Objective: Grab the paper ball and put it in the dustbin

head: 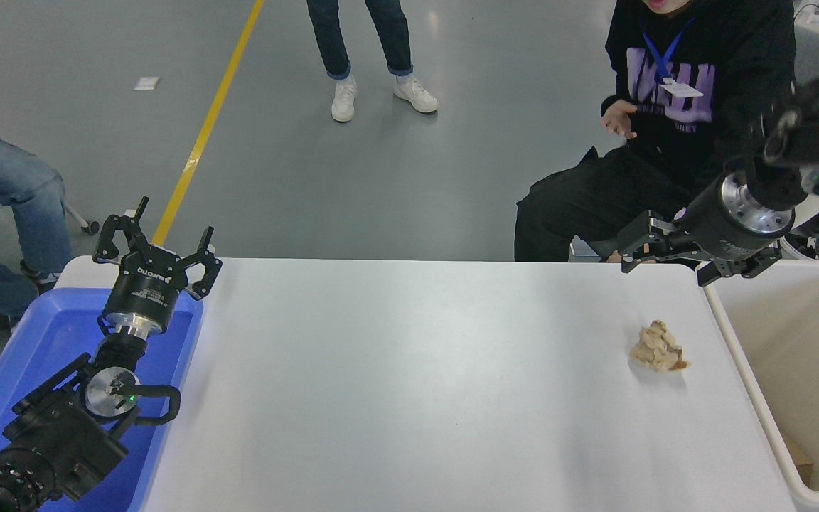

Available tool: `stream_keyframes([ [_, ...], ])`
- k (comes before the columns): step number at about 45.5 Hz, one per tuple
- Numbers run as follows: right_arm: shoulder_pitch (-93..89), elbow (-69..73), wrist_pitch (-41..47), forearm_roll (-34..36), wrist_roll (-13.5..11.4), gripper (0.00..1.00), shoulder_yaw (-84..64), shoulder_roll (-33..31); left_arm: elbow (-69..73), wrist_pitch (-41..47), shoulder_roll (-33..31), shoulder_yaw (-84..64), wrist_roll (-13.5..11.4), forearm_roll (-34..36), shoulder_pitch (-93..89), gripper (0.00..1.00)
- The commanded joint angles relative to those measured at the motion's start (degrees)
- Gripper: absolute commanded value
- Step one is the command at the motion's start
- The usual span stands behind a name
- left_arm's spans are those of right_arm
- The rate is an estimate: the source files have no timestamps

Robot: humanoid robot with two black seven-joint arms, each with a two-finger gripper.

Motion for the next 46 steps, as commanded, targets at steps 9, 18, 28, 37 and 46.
stream_keyframes([
  [9,-26.22,-22.06,-9.16,-0.63,-0.08,1.0,2.72,5.52,0.0,0.0,0.0,-0.02,-0.09,-0.1,-0.01,0.98],
  [18,-35.97,-30.85,-14.34,-2.74,-0.26,1.0,2.72,8.6,0.0,0.0,0.0,-0.02,-0.09,-0.1,-0.01,0.98],
  [28,-40.19,-32.52,-19.0,-3.18,-0.26,1.0,3.16,8.33,0.0,0.0,0.0,-0.02,-0.09,-0.1,-0.01,0.98],
  [37,-43.19,-34.37,-19.79,-2.74,-0.26,1.0,3.34,8.33,0.0,0.0,0.0,-0.02,-0.09,-0.19,-0.01,0.98],
  [46,-44.95,-36.39,-22.25,-2.3,-0.35,1.0,8.08,8.33,0.0,0.0,0.0,-0.02,-0.09,-0.19,-0.01,0.98],
])
